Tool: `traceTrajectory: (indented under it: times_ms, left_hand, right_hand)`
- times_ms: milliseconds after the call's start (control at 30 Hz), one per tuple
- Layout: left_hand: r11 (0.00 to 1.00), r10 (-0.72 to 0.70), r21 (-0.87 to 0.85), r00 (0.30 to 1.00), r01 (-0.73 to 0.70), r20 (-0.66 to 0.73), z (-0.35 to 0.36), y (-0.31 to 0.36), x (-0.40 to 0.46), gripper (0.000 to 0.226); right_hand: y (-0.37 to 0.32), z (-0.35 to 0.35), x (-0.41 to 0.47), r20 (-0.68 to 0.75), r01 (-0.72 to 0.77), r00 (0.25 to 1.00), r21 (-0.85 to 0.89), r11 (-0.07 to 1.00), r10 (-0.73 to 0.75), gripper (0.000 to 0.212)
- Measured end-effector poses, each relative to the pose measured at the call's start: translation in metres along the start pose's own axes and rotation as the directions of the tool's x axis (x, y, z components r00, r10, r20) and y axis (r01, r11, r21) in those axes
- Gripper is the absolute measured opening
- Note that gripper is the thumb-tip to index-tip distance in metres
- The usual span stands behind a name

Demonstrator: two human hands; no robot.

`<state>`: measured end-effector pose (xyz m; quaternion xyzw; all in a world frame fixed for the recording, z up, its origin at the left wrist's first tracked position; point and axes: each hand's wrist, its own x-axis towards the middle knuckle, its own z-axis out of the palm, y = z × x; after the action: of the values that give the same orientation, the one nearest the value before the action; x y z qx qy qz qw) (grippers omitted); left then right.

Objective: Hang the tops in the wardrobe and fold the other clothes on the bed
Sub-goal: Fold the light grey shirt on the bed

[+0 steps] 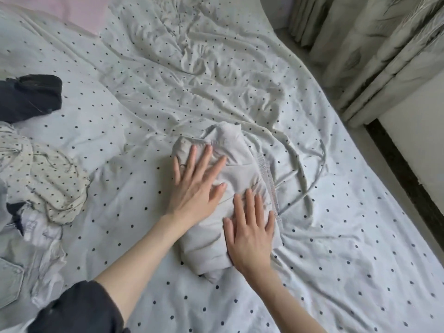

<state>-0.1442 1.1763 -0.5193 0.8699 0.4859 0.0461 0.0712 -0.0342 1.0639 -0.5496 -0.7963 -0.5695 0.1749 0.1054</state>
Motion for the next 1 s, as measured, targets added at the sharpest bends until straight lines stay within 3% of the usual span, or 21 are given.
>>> traceTrajectory:
  times_ms: [67, 233, 367, 467, 600, 667, 733, 800, 900, 933, 967, 1000]
  left_hand:
    - [0.992, 0.03, 0.118, 0.997, -0.038, 0.068, 0.019, 0.002, 0.004, 0.065]
    - [0.945, -0.079, 0.328, 0.969, -0.002, 0.235, 0.059, -0.001, 0.015, 0.077]
    - [0.94, -0.122, 0.34, 0.95, 0.019, 0.287, 0.071, -0.002, 0.024, 0.077]
    - [0.958, -0.092, 0.285, 0.951, 0.004, 0.296, 0.061, -0.003, 0.023, 0.074]
    - [0.998, -0.003, 0.061, 0.995, -0.003, 0.097, 0.038, -0.003, -0.005, 0.058]
    - [0.999, -0.027, -0.038, 0.999, 0.028, 0.026, 0.035, -0.003, -0.023, 0.053]
    - [0.968, -0.122, -0.226, 0.992, 0.11, -0.037, 0.031, -0.007, -0.032, 0.049]
    - [0.902, -0.216, -0.403, 0.97, 0.154, -0.111, 0.024, -0.013, -0.037, 0.045]
    - [0.77, -0.458, -0.55, 0.881, 0.324, -0.122, 0.015, -0.021, -0.039, 0.06]
    - [0.634, -0.586, -0.639, 0.81, 0.435, -0.029, 0.012, -0.024, -0.039, 0.063]
    - [0.42, -0.682, -0.732, 0.719, 0.536, 0.136, 0.008, -0.027, -0.038, 0.059]
    - [0.179, -0.687, -0.779, 0.643, 0.601, 0.338, 0.004, -0.028, -0.037, 0.047]
  right_hand:
    - [0.008, 0.017, -0.009, -0.018, 0.024, 1.0, -0.067, 0.997, -0.025, 0.056]
    - [0.013, 0.041, -0.002, 0.043, 0.024, 0.999, -0.162, 0.986, -0.017, 0.056]
    - [0.012, 0.041, 0.004, 0.099, 0.024, 0.995, -0.174, 0.985, -0.007, 0.056]
    - [0.019, 0.022, 0.006, 0.051, 0.072, 0.996, -0.11, 0.991, -0.067, 0.052]
    - [0.034, -0.009, 0.02, -0.123, 0.092, 0.989, 0.077, 0.993, -0.082, 0.04]
    - [0.038, -0.017, 0.034, -0.182, -0.012, 0.983, 0.128, 0.992, 0.035, 0.036]
    - [0.041, -0.024, 0.053, -0.085, -0.202, 0.969, 0.272, 0.941, 0.232, 0.052]
    - [0.047, -0.031, 0.071, 0.109, -0.375, 0.926, 0.361, 0.854, 0.361, 0.059]
    - [0.056, -0.046, 0.096, 0.393, -0.513, 0.851, 0.481, 0.711, 0.348, 0.034]
    - [0.059, -0.053, 0.102, 0.463, -0.556, 0.82, 0.507, 0.659, 0.336, 0.033]
    - [0.061, -0.058, 0.107, 0.52, -0.599, 0.787, 0.512, 0.616, 0.333, 0.032]
    - [0.063, -0.062, 0.11, 0.564, -0.636, 0.754, 0.5, 0.588, 0.337, 0.032]
